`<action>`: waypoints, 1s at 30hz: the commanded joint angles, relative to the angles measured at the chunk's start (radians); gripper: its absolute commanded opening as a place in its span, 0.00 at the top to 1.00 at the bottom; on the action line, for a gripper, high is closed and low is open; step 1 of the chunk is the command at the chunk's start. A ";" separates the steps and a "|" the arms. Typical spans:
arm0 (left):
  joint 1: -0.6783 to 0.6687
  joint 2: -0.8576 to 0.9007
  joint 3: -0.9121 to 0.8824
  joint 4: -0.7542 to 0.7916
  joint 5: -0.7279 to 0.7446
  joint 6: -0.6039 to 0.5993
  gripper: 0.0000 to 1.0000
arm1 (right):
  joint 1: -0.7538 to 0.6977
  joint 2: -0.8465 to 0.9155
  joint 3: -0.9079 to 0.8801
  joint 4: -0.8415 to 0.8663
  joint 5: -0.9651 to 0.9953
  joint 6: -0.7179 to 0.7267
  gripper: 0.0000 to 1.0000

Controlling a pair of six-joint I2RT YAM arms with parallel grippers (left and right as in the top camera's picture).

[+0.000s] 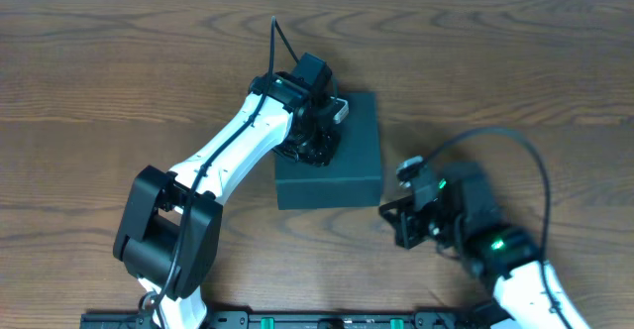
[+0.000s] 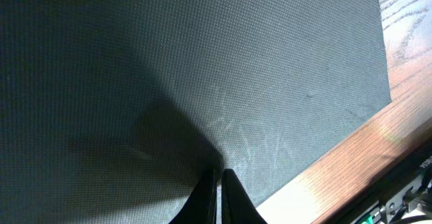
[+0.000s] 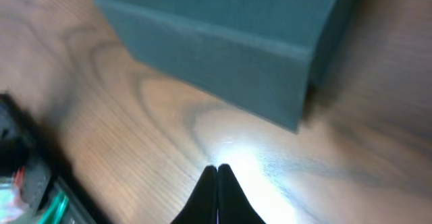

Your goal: Pack container

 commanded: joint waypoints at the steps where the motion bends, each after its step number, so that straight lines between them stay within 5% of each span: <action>1: -0.005 -0.004 -0.011 0.006 -0.003 -0.004 0.94 | 0.095 -0.002 -0.115 0.159 0.184 0.280 0.98; 5: -0.005 -0.004 -0.011 0.007 -0.004 -0.007 0.94 | 0.195 0.089 -0.186 0.458 0.417 0.378 0.98; 11: -0.005 -0.004 -0.011 0.006 -0.004 -0.023 0.94 | 0.211 0.314 -0.185 0.713 0.455 0.378 0.98; 17: -0.004 -0.013 -0.010 0.004 -0.001 -0.038 0.94 | 0.211 0.356 -0.184 0.755 0.360 0.388 0.99; 21: 0.013 -0.138 -0.007 -0.031 -0.001 -0.059 0.94 | 0.211 0.244 -0.181 0.678 0.204 0.383 0.98; 30: 0.021 -0.687 -0.007 -0.211 -0.072 -0.068 0.94 | 0.212 -0.228 0.001 0.122 0.214 0.254 0.98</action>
